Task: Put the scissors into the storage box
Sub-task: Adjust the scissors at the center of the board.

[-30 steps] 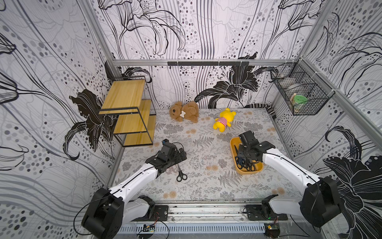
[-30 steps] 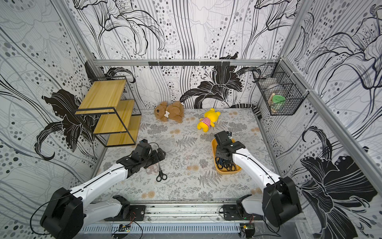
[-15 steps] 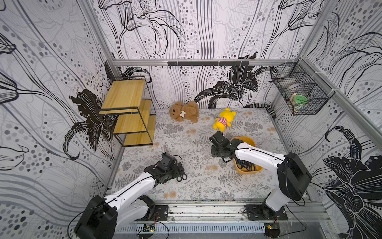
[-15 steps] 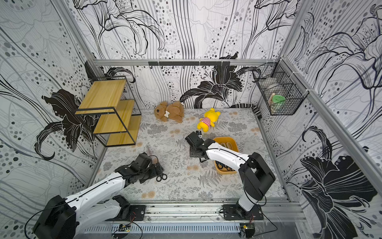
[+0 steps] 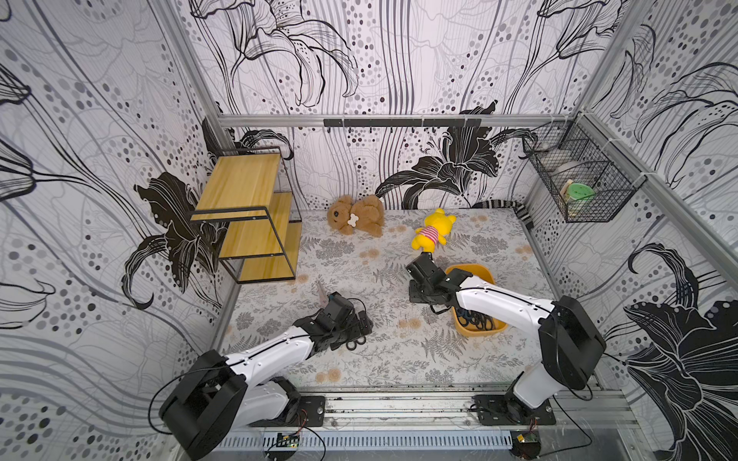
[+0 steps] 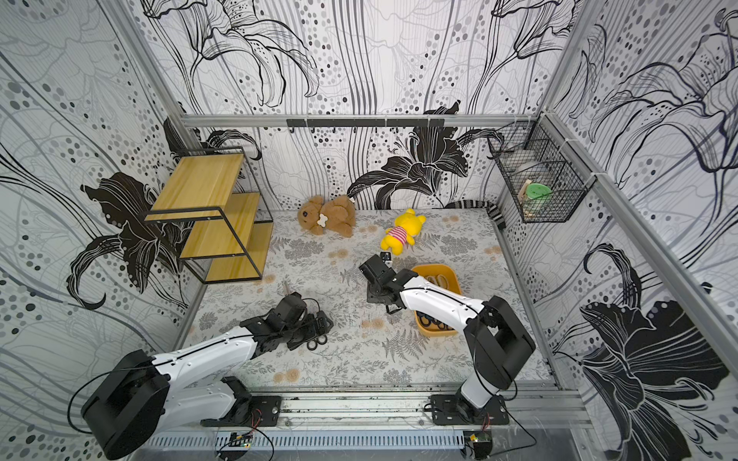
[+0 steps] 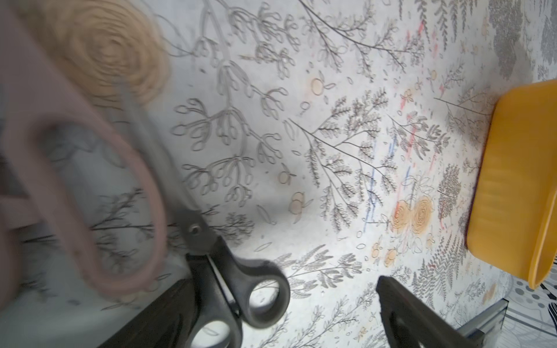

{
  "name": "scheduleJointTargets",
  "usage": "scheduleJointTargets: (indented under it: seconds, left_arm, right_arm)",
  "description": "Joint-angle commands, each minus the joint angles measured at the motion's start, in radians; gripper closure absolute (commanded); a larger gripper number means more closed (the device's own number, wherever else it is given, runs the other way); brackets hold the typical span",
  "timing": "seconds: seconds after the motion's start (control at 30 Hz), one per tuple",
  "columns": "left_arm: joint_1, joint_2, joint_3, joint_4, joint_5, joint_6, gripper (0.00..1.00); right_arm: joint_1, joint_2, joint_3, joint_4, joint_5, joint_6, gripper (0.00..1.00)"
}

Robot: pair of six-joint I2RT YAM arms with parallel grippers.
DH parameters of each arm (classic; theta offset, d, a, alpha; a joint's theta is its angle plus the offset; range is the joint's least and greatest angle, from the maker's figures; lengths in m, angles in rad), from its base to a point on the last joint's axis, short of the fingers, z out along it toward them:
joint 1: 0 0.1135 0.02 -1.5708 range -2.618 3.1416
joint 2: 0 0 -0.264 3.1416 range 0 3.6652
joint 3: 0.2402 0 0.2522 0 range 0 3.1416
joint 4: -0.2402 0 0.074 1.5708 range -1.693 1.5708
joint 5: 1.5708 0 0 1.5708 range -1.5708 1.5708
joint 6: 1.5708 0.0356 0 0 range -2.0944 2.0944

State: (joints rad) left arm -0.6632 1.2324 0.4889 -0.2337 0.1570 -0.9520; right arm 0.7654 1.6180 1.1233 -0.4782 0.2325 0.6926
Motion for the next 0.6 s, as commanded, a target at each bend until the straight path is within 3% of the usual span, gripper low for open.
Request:
scheduleJointTargets:
  seconds: [0.0,0.23,0.4,0.57]
  left_arm:
    - [-0.040,0.067,0.023,0.045,0.039,-0.028,0.01]
    - [-0.056,0.123,0.093,0.040,0.036,-0.019,0.02]
    - [-0.034,0.019,0.092,-0.035,-0.055,-0.011,0.02]
    - [0.087,-0.123,0.056,-0.104,-0.128,-0.009,0.03]
  right_arm:
    - [0.000,-0.020,0.002,-0.028,0.030,0.008,0.61]
    - [-0.001,0.030,0.010,-0.015,-0.036,-0.025,0.63]
    - [0.019,0.104,0.045,-0.018,-0.087,-0.069,0.63]
    - [0.066,0.185,0.126,-0.034,-0.103,-0.117,0.63]
